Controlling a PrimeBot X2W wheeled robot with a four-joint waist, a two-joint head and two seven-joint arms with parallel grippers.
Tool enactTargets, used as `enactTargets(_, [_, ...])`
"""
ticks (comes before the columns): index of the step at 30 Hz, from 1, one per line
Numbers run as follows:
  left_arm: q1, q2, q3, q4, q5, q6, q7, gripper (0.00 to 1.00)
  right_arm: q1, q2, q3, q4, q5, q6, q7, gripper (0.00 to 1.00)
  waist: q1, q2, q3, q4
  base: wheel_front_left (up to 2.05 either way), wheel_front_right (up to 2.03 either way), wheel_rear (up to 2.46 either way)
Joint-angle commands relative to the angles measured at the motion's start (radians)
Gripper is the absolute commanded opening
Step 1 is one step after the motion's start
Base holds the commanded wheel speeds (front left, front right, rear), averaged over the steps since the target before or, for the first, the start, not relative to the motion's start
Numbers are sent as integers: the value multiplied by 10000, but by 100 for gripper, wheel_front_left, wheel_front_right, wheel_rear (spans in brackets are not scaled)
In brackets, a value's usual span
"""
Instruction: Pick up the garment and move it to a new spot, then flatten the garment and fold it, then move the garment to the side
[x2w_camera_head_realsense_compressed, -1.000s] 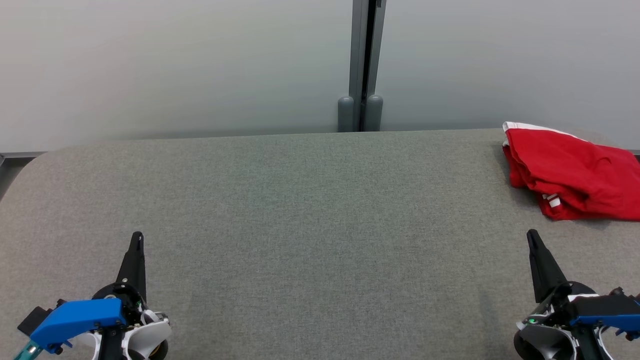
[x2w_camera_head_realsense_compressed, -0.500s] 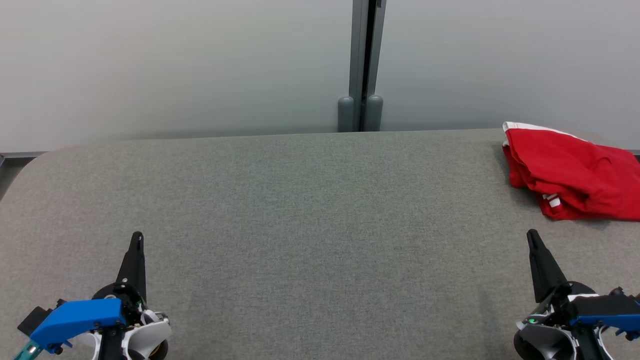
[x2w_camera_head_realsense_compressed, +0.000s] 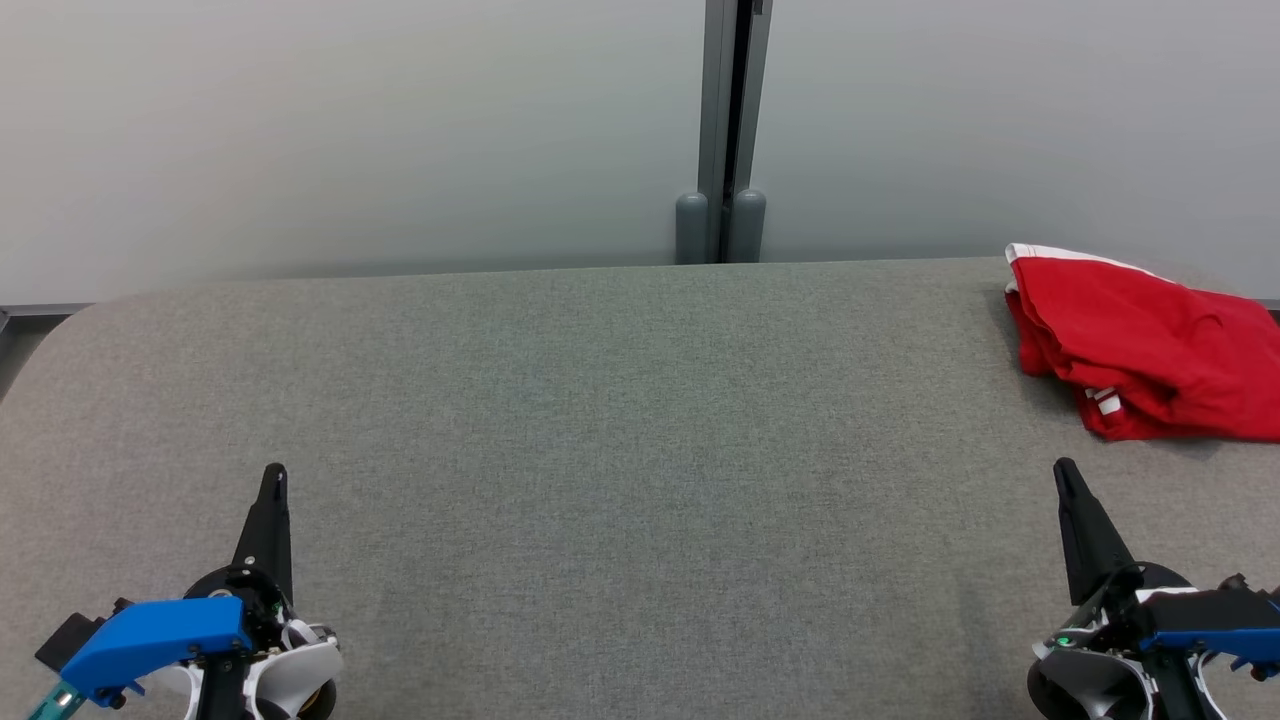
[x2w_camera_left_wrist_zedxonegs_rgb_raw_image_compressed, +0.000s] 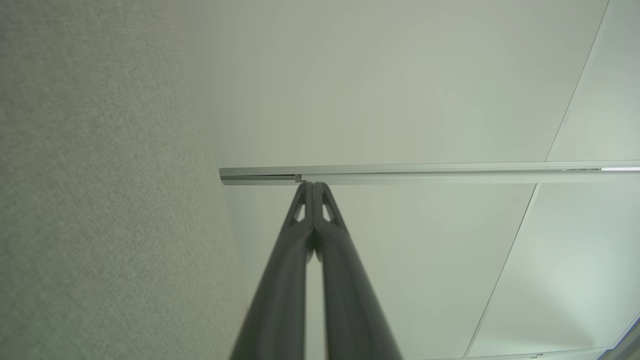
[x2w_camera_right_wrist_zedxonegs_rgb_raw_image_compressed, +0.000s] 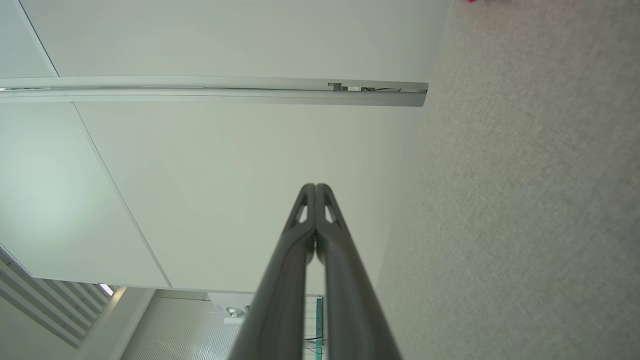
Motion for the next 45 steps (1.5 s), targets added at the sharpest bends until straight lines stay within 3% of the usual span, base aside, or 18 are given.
enactTargets(1, [-96, -20, 18, -49, -28, -39, 38, 0, -128, 11, -31, -28, 25, 4, 26, 0, -1, -1, 0, 0, 0, 0, 0])
enactTargets(45, [-95, -18, 15, -50, -29, -39, 36, 0, -119, 11, -28, -28, 27, 4, 25, 0, -1, -1, 0, 0, 0, 0, 0])
